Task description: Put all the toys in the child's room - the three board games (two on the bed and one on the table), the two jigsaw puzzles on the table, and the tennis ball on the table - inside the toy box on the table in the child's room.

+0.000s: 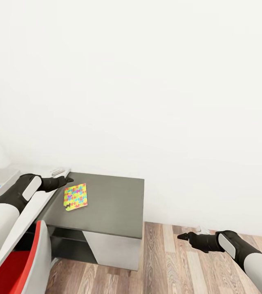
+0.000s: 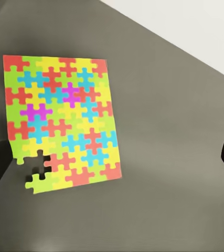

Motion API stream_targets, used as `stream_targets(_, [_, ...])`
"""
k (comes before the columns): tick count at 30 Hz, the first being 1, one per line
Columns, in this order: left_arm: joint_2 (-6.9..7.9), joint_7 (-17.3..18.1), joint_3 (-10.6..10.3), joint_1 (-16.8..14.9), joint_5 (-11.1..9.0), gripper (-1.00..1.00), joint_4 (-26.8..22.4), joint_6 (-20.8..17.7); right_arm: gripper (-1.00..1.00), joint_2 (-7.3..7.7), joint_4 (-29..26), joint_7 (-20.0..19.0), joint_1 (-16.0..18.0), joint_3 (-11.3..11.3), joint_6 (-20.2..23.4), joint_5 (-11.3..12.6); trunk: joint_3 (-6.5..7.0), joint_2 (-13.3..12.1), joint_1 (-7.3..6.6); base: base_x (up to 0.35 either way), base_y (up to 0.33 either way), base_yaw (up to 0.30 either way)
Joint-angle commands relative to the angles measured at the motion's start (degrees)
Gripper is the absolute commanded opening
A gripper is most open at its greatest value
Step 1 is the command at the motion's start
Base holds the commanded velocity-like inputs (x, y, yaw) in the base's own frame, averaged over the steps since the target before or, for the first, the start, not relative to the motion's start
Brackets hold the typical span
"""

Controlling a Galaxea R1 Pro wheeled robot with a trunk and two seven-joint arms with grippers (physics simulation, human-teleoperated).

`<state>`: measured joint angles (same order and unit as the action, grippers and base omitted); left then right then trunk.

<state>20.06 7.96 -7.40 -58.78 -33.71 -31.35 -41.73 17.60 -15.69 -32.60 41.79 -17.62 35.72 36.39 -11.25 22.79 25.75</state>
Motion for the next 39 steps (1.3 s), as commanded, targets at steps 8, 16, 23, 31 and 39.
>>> stream_targets(8, [0.06, 0.20, -0.24, -0.07, 0.26, 1.00, -0.02, -0.14, 1.00, -0.01, -0.04, -0.10, 0.05, -0.30, 0.23, 0.14, -0.87, 0.13, 0.04, 0.022, 0.000, 0.000])
stream_targets(16, [0.06, 0.19, -0.31, -0.06, 0.24, 1.00, -0.08, -0.19, 1.00, -0.02, -0.04, -0.10, 0.05, -0.31, 0.23, 0.09, -1.61, 0.13, 0.04, 0.178, 0.059, 0.000])
stream_targets(23, [0.12, 0.18, -0.25, -0.05, 0.32, 1.00, -0.11, -0.23, 1.00, -0.02, -0.04, -0.03, 0.05, -0.39, 0.23, 0.09, -2.26, 0.13, 0.04, 0.043, 0.017, 0.000])
stream_targets(31, [0.15, 0.08, -0.24, -0.09, 0.39, 1.00, -0.11, -0.22, 1.00, -0.02, -0.04, -0.01, 0.05, -0.40, 0.23, 0.09, -3.01, 0.13, 0.04, 0.006, 0.002, 0.000])
stream_targets(39, [0.20, -0.01, -0.24, -0.08, 0.43, 1.00, -0.11, -0.23, 1.00, -0.02, -0.04, 0.03, 0.05, -0.40, 0.23, 0.09, -3.76, 0.13, 0.04, 0.083, 0.000, 0.000])
